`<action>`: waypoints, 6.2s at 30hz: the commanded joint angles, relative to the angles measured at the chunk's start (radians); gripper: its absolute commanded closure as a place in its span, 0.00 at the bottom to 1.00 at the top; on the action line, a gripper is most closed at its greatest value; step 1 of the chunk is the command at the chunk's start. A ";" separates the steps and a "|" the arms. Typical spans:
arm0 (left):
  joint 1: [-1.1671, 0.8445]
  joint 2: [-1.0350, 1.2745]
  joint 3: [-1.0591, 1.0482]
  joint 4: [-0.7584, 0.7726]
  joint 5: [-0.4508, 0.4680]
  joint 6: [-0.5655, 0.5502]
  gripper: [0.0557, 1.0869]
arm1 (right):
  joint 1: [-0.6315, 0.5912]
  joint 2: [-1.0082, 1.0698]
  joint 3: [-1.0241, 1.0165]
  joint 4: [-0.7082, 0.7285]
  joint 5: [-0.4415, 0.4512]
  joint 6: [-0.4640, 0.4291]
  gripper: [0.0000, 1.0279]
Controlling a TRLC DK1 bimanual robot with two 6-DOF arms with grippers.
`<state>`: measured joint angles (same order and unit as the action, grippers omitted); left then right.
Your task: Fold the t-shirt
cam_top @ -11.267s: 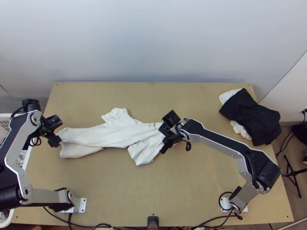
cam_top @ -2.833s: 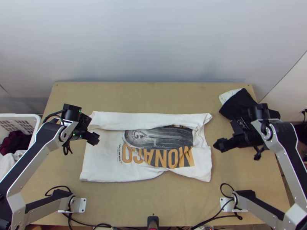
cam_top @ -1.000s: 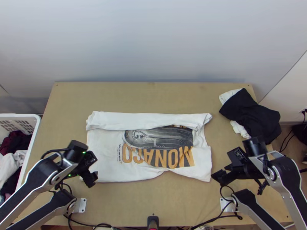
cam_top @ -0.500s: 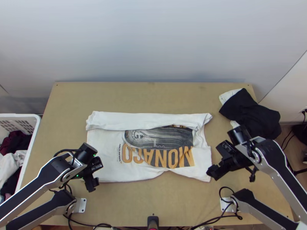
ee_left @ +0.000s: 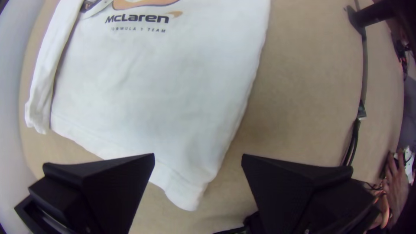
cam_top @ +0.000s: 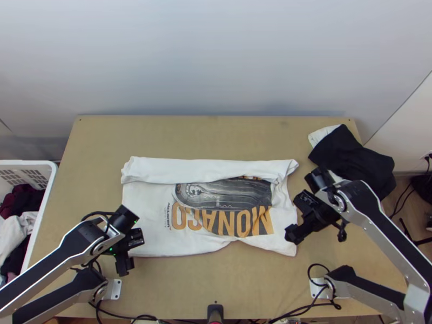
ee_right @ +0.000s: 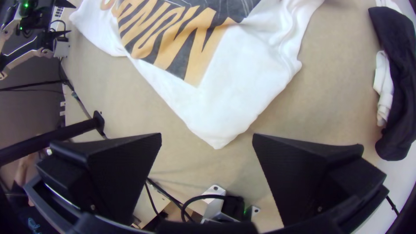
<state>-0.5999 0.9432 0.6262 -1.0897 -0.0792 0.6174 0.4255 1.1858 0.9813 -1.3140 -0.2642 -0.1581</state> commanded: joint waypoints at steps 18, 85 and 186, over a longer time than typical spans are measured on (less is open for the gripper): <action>0.092 0.035 -0.071 0.091 -0.001 0.096 0.05 | -0.005 0.202 -0.053 0.157 0.095 -0.003 0.07; 0.753 0.279 0.230 0.132 0.317 0.374 0.96 | -0.387 0.163 0.020 0.068 -0.256 -0.170 0.97; 0.736 0.709 0.759 0.286 0.222 -0.168 0.04 | -0.662 0.012 0.476 -0.014 -0.099 0.069 0.04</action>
<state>0.1589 1.6428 1.4029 -0.7895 0.1493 0.4477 -0.2504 1.1976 1.4651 -1.3293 -0.3630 -0.0917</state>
